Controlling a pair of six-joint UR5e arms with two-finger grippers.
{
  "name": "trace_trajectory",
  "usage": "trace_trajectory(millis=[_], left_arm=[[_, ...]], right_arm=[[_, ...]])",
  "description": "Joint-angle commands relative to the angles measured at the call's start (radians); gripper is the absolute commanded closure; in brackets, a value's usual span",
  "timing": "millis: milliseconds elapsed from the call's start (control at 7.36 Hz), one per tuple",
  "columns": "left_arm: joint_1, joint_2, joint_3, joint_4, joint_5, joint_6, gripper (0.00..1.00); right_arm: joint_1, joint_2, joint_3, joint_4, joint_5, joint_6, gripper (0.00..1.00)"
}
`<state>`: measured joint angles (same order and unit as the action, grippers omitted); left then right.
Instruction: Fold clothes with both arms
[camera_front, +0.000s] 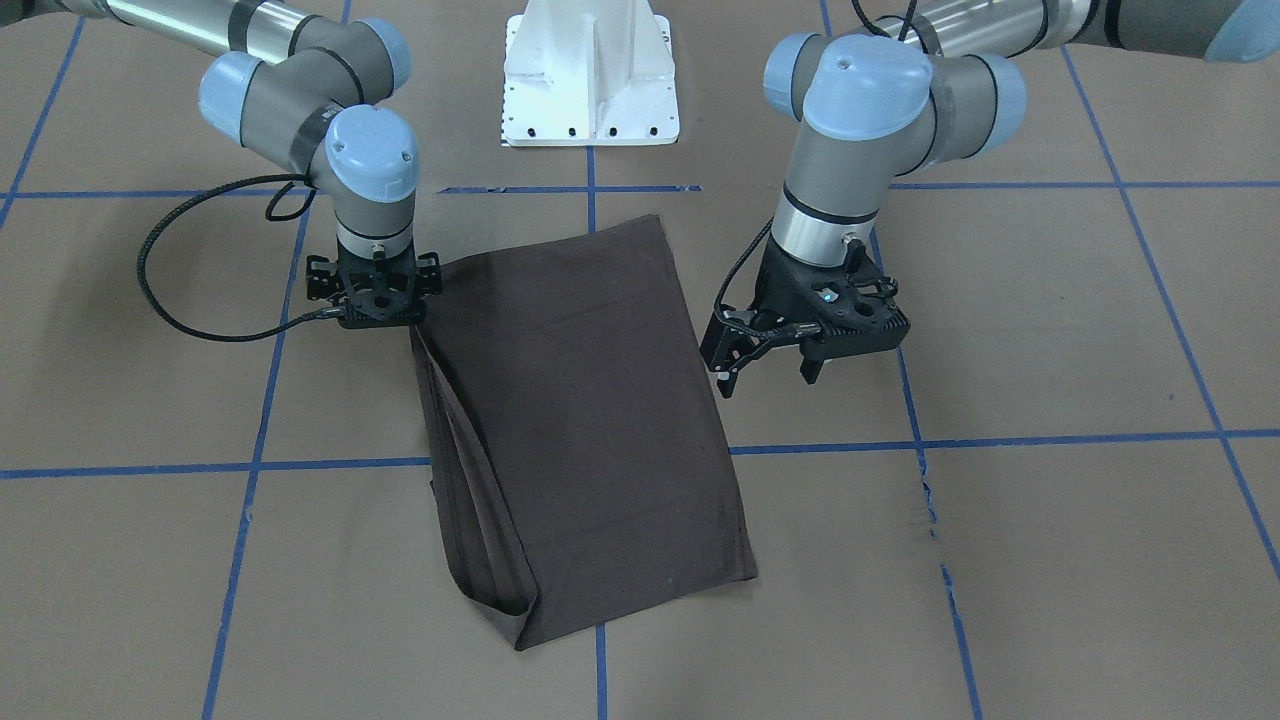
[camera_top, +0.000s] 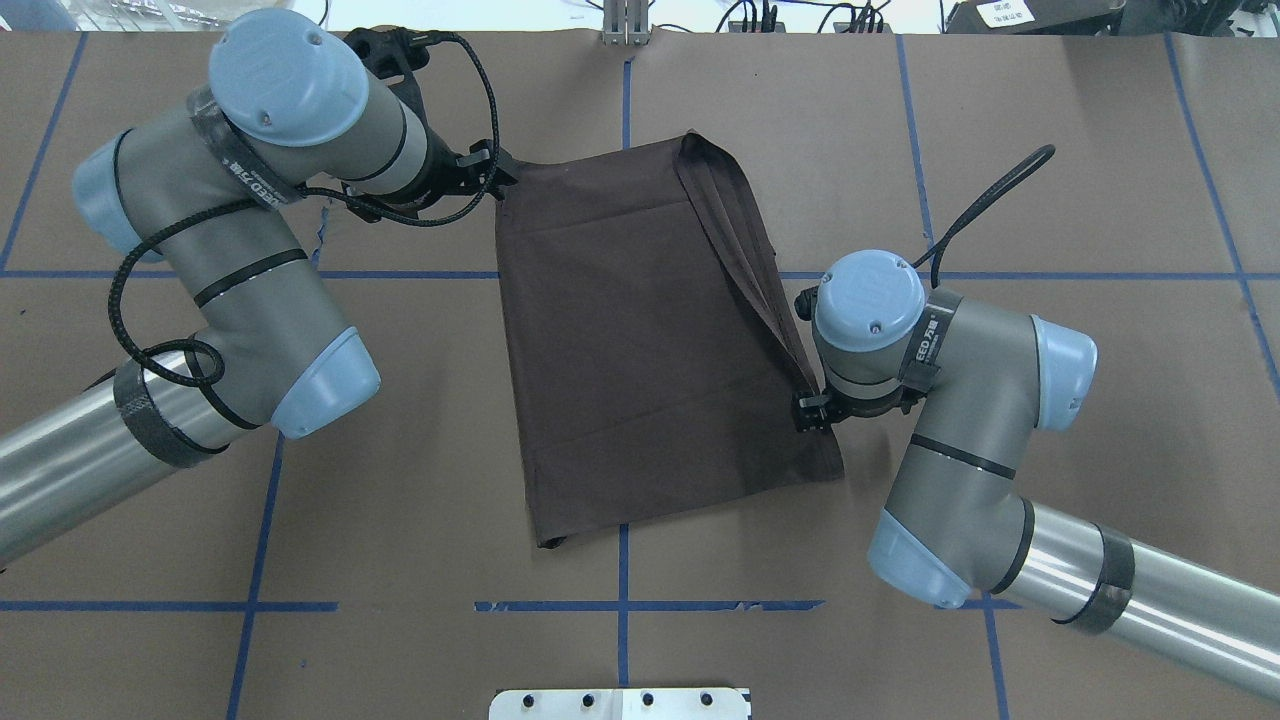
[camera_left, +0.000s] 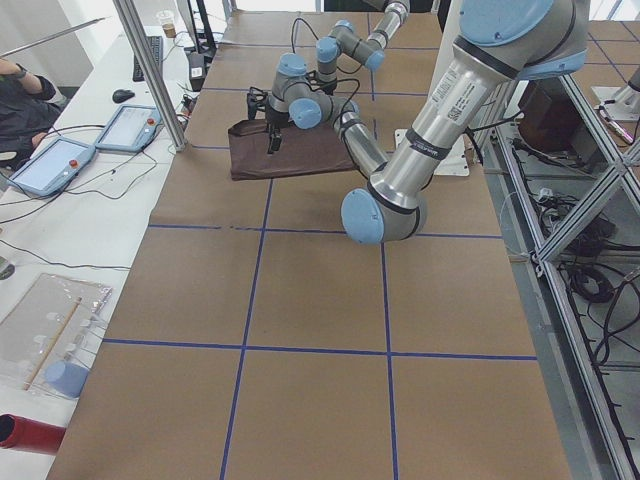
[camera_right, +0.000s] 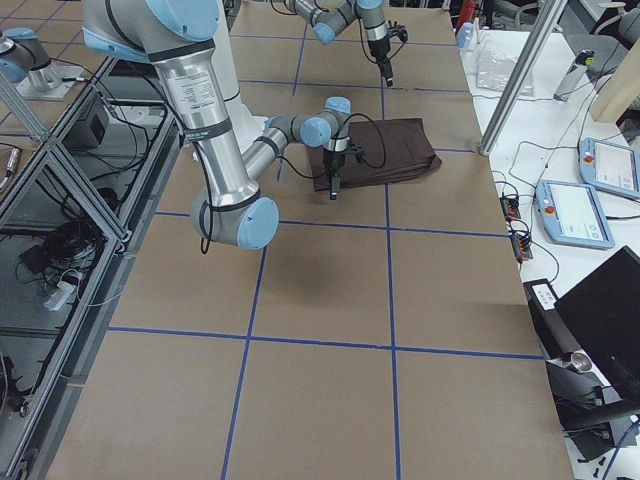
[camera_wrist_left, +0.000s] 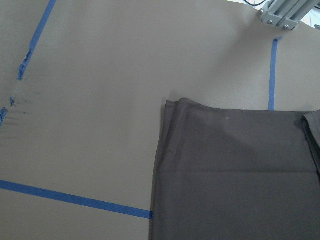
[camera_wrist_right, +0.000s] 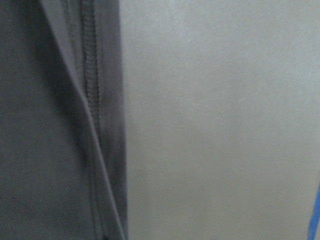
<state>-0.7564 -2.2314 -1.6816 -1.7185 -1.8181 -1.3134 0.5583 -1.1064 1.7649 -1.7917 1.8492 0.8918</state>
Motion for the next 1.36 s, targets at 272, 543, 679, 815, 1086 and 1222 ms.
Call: trace_trajectory(millis=[272,543,679,815,1086,1222], left_arm=[[-0.001,0.003,-0.001,0.0,-0.001,0.009,0.0],[-0.001,0.003,-0.006,0.0,0.0,0.009,0.0],[-0.001,0.004,-0.032,0.002,0.002,0.009,0.0],[-0.001,0.003,-0.059,0.002,0.003,0.009,0.0],[-0.001,0.001,-0.085,0.002,0.005,0.009,0.0],[0.0,0.001,-0.099,0.003,0.008,0.009,0.0]], right_arm=[[0.091,0.23,-0.187,0.108,0.024,-0.014,0.0],[0.109,0.336,-0.35,0.155,0.021,-0.06,0.0],[0.132,0.352,-0.382,0.16,0.021,-0.095,0.0],[0.141,0.365,-0.439,0.211,0.021,-0.123,0.0],[0.143,0.375,-0.542,0.293,0.022,-0.158,0.0],[0.143,0.375,-0.554,0.293,0.031,-0.174,0.0]])
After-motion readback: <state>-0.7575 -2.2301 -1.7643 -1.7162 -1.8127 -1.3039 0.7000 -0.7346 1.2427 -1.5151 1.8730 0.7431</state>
